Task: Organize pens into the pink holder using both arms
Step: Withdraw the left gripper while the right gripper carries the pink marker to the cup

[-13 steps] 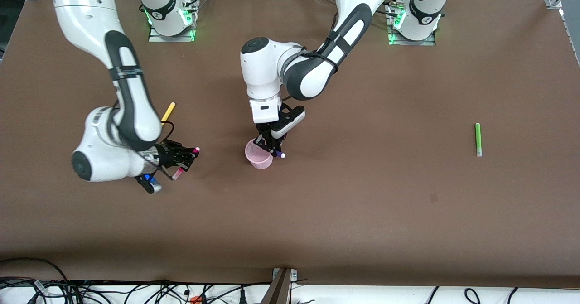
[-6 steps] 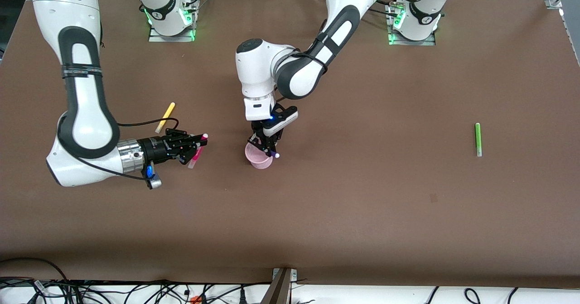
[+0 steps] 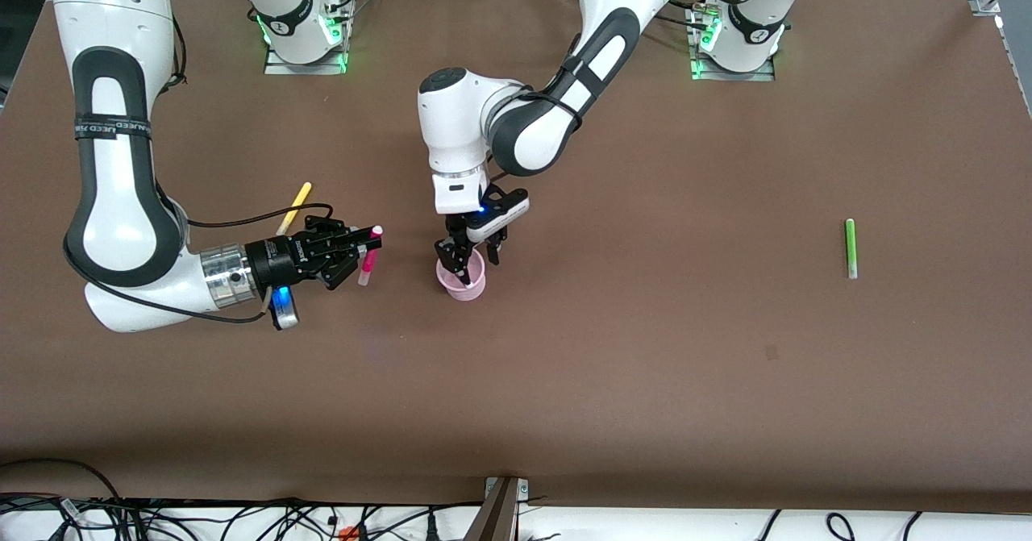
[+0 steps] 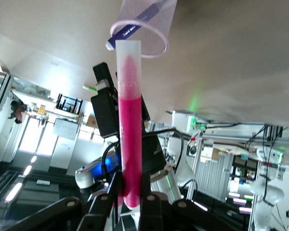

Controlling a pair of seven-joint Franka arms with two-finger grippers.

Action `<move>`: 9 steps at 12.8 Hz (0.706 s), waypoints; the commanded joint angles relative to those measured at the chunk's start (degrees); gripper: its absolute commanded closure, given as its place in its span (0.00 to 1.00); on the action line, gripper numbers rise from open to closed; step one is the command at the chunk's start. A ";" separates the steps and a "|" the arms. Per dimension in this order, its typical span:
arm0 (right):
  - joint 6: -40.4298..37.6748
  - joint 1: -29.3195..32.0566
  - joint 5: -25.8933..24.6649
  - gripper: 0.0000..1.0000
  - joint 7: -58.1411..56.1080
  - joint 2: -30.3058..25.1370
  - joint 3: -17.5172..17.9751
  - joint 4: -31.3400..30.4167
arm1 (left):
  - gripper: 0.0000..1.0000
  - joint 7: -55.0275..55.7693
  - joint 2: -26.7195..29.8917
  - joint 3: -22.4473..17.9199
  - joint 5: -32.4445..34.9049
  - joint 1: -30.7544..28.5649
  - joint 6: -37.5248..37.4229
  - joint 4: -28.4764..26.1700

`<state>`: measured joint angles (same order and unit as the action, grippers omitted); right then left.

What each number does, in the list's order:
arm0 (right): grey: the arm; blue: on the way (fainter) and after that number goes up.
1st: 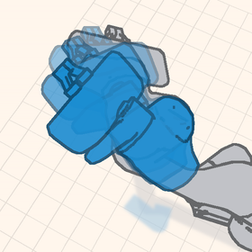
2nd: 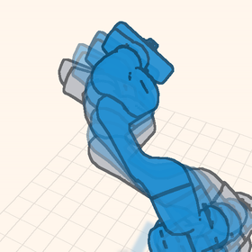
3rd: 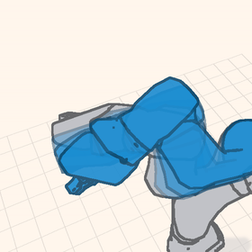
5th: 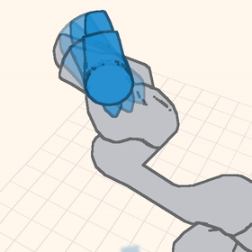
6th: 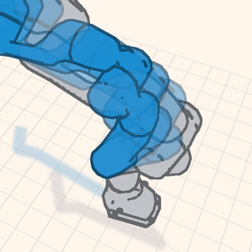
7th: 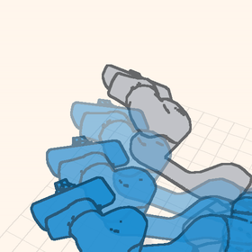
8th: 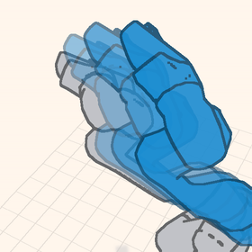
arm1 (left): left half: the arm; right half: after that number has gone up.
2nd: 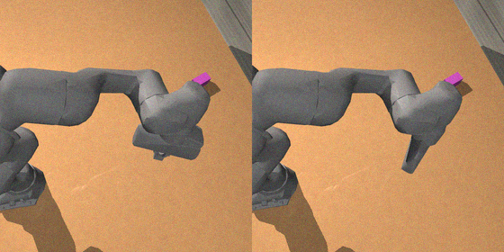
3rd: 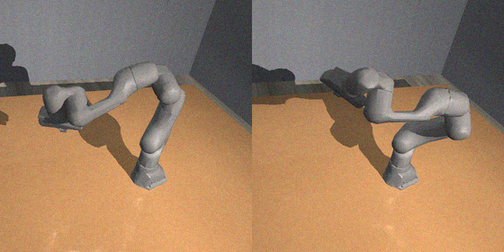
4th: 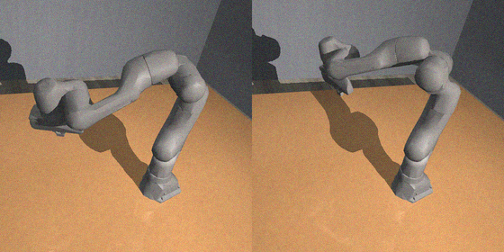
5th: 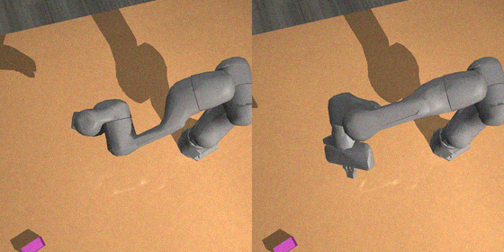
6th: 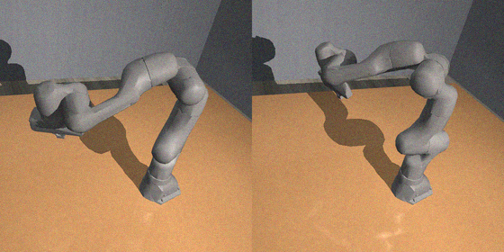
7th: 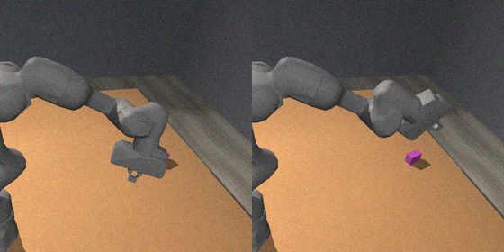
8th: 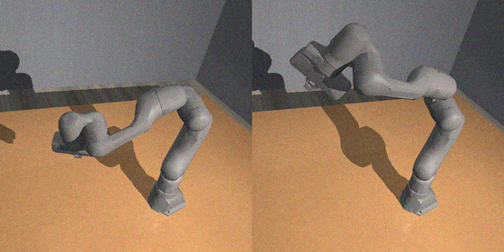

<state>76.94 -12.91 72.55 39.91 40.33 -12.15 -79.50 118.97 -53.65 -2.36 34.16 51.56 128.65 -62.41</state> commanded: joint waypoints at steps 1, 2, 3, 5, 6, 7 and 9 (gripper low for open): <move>-3.11 0.78 4.07 1.00 1.14 0.36 0.63 -0.38 | 0.06 -3.72 3.35 0.59 -1.00 -2.93 -0.77 0.81; -3.12 0.78 4.44 1.00 1.05 0.36 0.63 -0.91 | 0.06 -8.36 4.85 2.17 -5.55 -5.40 -0.86 0.45; -3.03 0.69 4.79 1.00 0.70 0.54 0.72 -1.00 | 0.06 -14.49 7.04 4.18 -11.25 -8.73 -1.29 -0.59; -2.77 0.17 6.71 1.00 0.61 0.98 0.72 -1.79 | 0.06 -25.92 16.77 8.58 -20.85 -16.45 -2.18 -9.52; -2.33 -0.18 7.59 1.00 0.52 0.98 0.81 -2.58 | 0.05 -29.72 21.17 10.51 -23.50 -20.15 -2.44 -13.57; -1.63 -1.15 8.82 1.00 0.52 1.59 0.81 -2.76 | 0.00 -32.89 24.96 12.27 -24.83 -23.67 -3.66 -16.74; 2.22 -3.78 10.67 1.00 0.52 2.03 0.81 -3.64 | 0.00 -39.48 29.02 15.88 -25.02 -30.26 -11.36 -18.53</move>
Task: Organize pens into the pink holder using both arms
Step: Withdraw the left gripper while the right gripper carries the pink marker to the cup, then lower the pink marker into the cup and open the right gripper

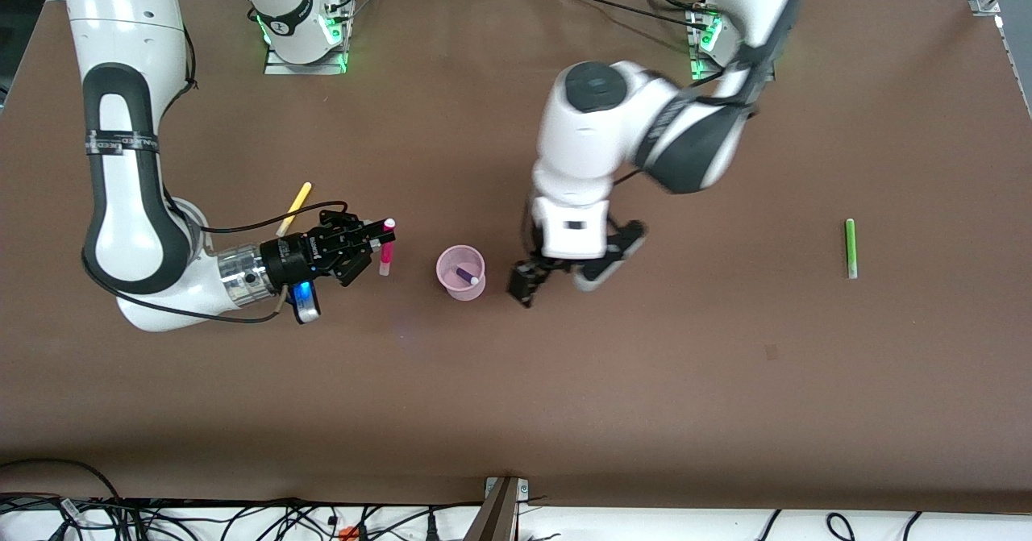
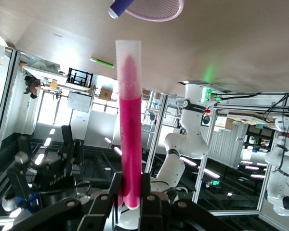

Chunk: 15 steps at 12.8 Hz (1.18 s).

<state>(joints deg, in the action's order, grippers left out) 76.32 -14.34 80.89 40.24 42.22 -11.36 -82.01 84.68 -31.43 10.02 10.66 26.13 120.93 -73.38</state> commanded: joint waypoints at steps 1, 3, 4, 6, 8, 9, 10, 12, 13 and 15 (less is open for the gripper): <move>5.04 -3.76 2.69 1.00 0.11 0.66 0.02 -1.31 | 0.00 -10.27 8.12 5.60 -3.43 -8.69 -7.60 -7.57; 6.29 -6.05 5.57 1.00 0.02 2.50 0.02 -1.22 | 0.00 -22.65 11.63 8.16 -8.79 -16.34 -15.86 -7.57; 6.64 -6.84 6.90 1.00 -0.07 3.47 0.02 -1.22 | 0.00 -28.98 13.13 8.17 -11.16 -19.42 -19.29 -7.39; 8.83 -7.98 7.00 1.00 -0.77 4.27 0.02 -1.22 | 0.00 -41.11 16.21 8.17 -12.77 -25.04 -25.89 -7.57; 10.33 -8.69 6.83 1.00 -2.26 5.41 0.02 -1.22 | 0.00 -53.68 17.97 8.08 -12.77 -30.49 -30.55 -7.83; 10.60 -8.69 6.65 1.00 -3.31 6.20 0.02 -1.13 | 0.00 -61.49 18.16 8.08 -12.77 -33.13 -32.49 -7.92; 10.69 -8.69 6.30 0.92 -4.28 6.81 -0.06 -1.13 | 0.00 -67.92 18.42 8.08 -12.68 -34.90 -33.82 -8.70; 11.13 -8.60 6.30 0.25 -6.65 8.57 -0.15 -0.87 | 0.00 -75.59 21.92 8.08 -12.07 -37.62 -33.40 -13.86; 11.22 -8.60 6.30 0.00 -7.36 8.58 -0.24 -0.78 | 0.00 -79.80 22.98 8.00 -11.89 -37.99 -33.04 -15.46; 11.31 -8.08 5.78 0.00 -6.84 7.79 -0.77 -0.43 | 0.00 -82.39 23.25 7.73 -11.37 -39.22 -31.99 -16.00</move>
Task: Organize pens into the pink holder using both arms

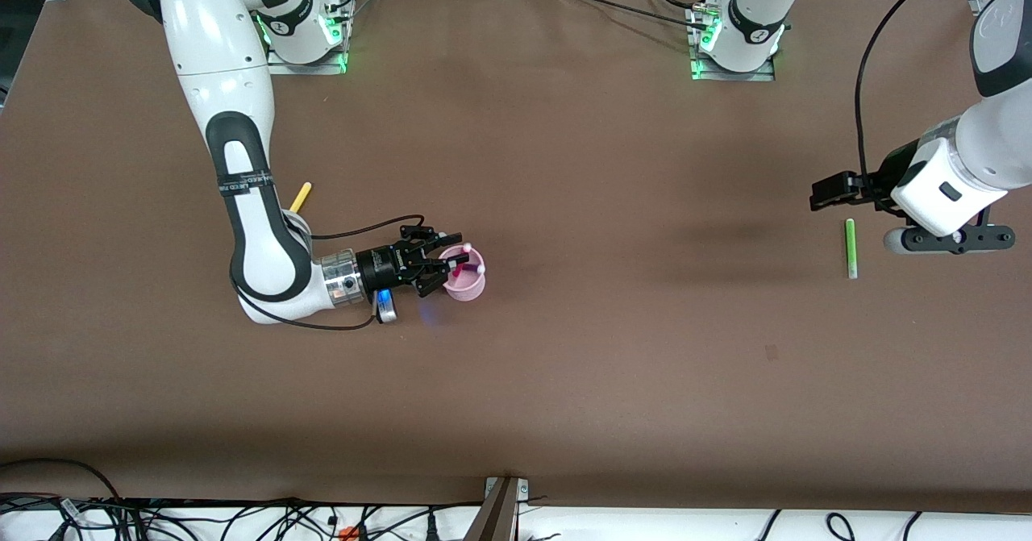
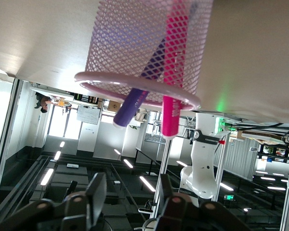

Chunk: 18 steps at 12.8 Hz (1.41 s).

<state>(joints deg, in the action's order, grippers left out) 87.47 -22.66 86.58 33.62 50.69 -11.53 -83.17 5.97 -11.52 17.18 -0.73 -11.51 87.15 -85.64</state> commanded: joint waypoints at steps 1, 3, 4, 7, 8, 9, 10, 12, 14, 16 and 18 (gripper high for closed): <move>0.07 0.42 -1.92 0.00 -0.14 -1.81 -1.82 0.99 | 0.00 -3.77 3.34 0.84 2.99 -1.59 3.45 -3.83; -0.46 0.34 -8.06 0.00 -0.22 -3.74 -4.72 3.70 | 0.00 -3.86 3.34 0.93 5.48 -1.58 5.13 -4.80; -0.63 0.42 -10.97 0.00 -0.75 -5.15 -6.04 4.50 | 0.00 -5.16 3.34 0.93 5.30 -1.59 4.87 -4.80; -0.63 0.34 -19.49 0.00 -6.00 -10.42 -9.38 6.00 | 0.00 -8.59 3.34 0.93 3.81 -3.60 4.17 -4.80; -0.63 0.25 -24.31 0.00 -8.03 -12.61 -10.35 6.00 | 0.00 -9.21 3.34 0.93 2.76 -4.82 4.17 -4.63; -0.55 0.25 -30.01 0.00 -9.79 -14.81 -10.45 6.09 | 0.00 -9.57 3.34 0.93 2.06 -5.45 4.17 -4.63; -0.29 -0.01 -35.73 0.00 -11.63 -17.18 -10.53 6.09 | 0.00 -9.66 3.34 0.93 1.88 -5.45 4.17 -4.63; -0.11 -0.54 -51.08 0.00 -18.82 -22.88 -9.84 6.00 | 0.00 -9.66 3.34 0.93 1.87 -5.45 4.08 -4.71; -0.46 -2.73 -64.02 0.00 -21.83 -27.81 -9.66 5.91 | 0.00 -9.66 3.34 0.93 1.87 -5.45 4.08 -4.63; -1.16 -4.75 -74.50 0.00 -25.52 -32.64 -9.66 5.22 | 0.00 -9.66 3.34 0.93 1.87 -5.45 3.56 -4.71; -3.35 -4.76 -78.13 0.00 -29.47 -36.52 -9.83 4.16 | 0.00 -9.57 3.34 0.93 1.87 -5.45 3.46 -4.71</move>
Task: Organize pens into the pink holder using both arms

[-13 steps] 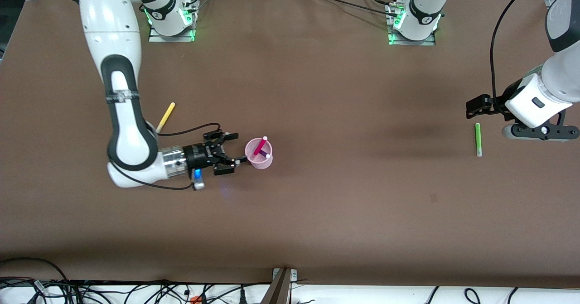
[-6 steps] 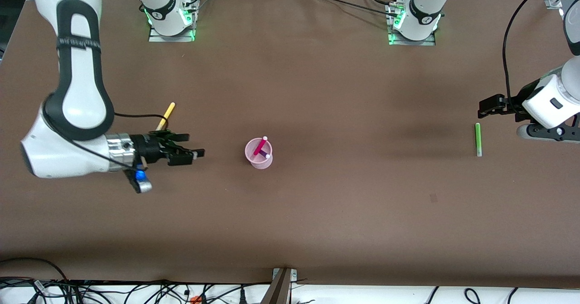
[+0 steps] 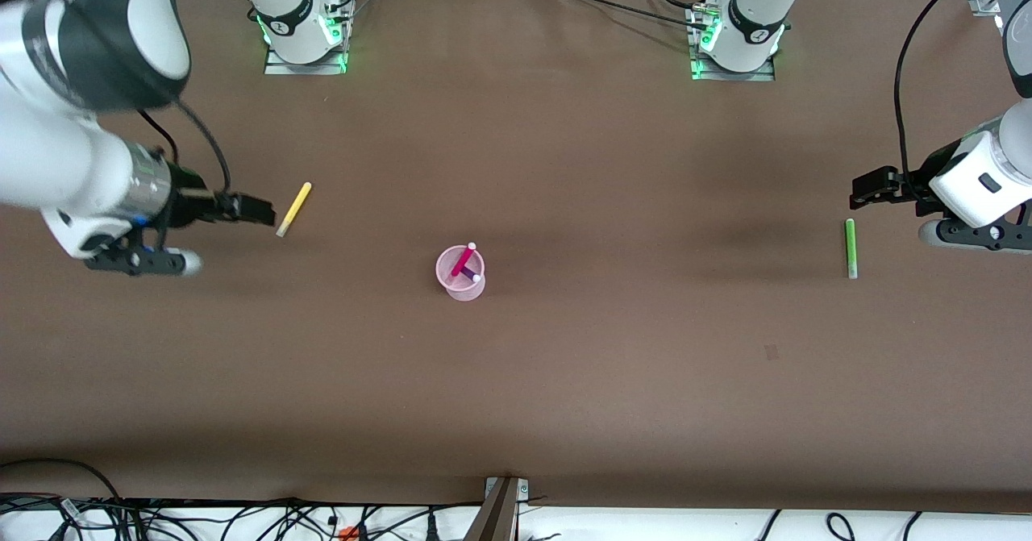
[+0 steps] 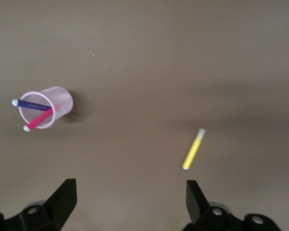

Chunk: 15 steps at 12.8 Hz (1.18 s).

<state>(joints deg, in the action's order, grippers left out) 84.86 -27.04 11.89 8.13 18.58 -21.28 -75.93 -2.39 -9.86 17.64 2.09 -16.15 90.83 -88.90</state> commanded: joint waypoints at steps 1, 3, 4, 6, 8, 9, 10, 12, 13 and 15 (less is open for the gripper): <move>-0.75 -0.38 -5.10 0.00 -5.13 -6.34 -0.25 -4.04 | 0.00 -1.30 1.60 0.46 -0.95 -0.81 -0.21 -1.45; -0.14 -0.38 -6.08 0.00 -5.32 -8.90 -0.52 -7.11 | 0.00 -1.21 1.60 0.46 -0.95 -0.81 -0.21 -1.36; 0.13 -0.38 -7.04 0.00 -5.32 -9.95 -0.52 -8.26 | 0.00 -1.21 1.60 0.46 -0.95 -0.81 -0.21 -1.36; 2.31 -0.38 -7.67 0.00 -5.32 -14.24 -0.61 -13.16 | 0.00 -1.21 1.60 0.46 -0.95 -0.81 -0.30 -1.27; 4.17 -0.30 -7.84 0.00 -5.50 -16.03 -0.52 -15.83 | 0.00 -0.60 1.60 0.46 -0.95 -0.72 -0.30 -1.36; 4.26 -0.21 -8.71 0.00 -6.45 -15.59 -0.52 -15.31 | 0.00 -0.68 1.60 0.46 -0.95 -0.72 -0.39 -1.36; 3.74 0.58 -8.03 0.00 -7.07 -14.89 -0.78 -14.17 | 0.00 -0.95 1.60 0.46 -0.95 -0.81 -0.65 -1.36; 2.43 1.55 -7.76 0.00 -7.08 -14.62 0.09 -13.37 | 0.00 -0.68 1.60 0.46 -0.95 -0.81 -0.74 -1.27; 0.94 1.03 -7.93 0.00 -6.91 -14.79 0.01 -13.28 | 0.00 -0.60 1.60 0.46 -0.95 -0.72 -0.83 -1.18; 1.18 0.59 -8.54 0.00 -6.90 -15.06 0.01 -13.28 | 0.00 -0.68 1.60 0.46 -0.95 -0.72 -1.35 -1.18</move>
<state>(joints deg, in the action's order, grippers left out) 86.59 -26.37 4.43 1.86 4.69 -21.92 -89.05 -2.39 -9.83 17.65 2.09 -16.17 90.34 -89.01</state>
